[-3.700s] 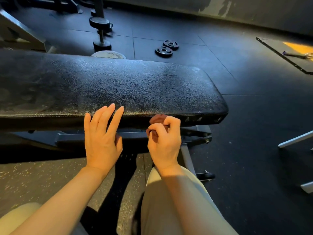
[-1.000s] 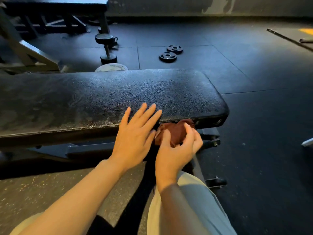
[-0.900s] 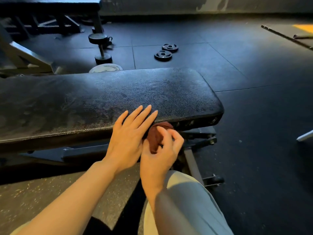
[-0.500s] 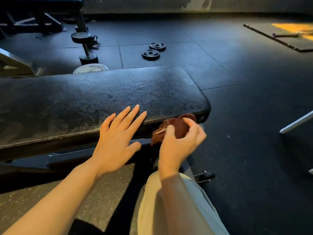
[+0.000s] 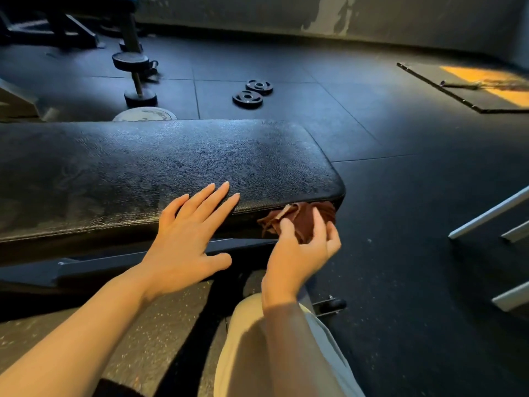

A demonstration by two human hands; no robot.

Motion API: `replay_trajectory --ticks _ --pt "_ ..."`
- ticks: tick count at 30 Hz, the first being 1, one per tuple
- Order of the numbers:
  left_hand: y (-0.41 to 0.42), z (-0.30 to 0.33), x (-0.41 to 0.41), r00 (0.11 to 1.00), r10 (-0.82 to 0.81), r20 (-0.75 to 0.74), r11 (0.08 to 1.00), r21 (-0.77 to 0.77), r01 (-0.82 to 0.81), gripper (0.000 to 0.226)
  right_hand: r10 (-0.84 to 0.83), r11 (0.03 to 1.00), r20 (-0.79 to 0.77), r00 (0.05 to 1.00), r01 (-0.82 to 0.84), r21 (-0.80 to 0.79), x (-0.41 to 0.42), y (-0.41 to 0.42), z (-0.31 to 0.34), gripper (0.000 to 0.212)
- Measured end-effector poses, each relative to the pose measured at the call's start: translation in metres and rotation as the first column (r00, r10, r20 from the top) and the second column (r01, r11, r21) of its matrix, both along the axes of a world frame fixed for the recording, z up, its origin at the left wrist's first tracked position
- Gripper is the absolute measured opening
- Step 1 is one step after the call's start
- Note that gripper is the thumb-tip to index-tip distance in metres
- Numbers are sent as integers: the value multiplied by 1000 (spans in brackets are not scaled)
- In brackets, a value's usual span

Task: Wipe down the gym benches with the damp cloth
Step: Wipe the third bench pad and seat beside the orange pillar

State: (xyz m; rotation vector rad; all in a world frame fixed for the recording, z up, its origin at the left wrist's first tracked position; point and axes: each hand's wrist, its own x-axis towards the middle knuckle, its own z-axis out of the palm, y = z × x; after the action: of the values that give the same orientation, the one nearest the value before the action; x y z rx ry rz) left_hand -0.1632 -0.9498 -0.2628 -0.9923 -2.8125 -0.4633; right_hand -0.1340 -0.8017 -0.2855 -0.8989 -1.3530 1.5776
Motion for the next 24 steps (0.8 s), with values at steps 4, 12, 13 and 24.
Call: replay_trajectory --ticks 4,12,13,24 --pt "0 0 -1 1000 -8 9 1000 4 8 92 188 916 -2 982 -174 361 13 -49 -6 39" --pt "-4 0 -4 999 -6 32 995 -100 10 117 -70 935 -72 995 91 344 -3 6 3 38" --pt "-3 0 -3 1000 -1 27 995 -102 4 117 -83 951 -43 996 92 294 -7 12 3 36" --pt "-5 -1 -4 1000 -8 4 997 -74 9 111 -9 957 -2 1000 10 290 -4 -7 -7 31"
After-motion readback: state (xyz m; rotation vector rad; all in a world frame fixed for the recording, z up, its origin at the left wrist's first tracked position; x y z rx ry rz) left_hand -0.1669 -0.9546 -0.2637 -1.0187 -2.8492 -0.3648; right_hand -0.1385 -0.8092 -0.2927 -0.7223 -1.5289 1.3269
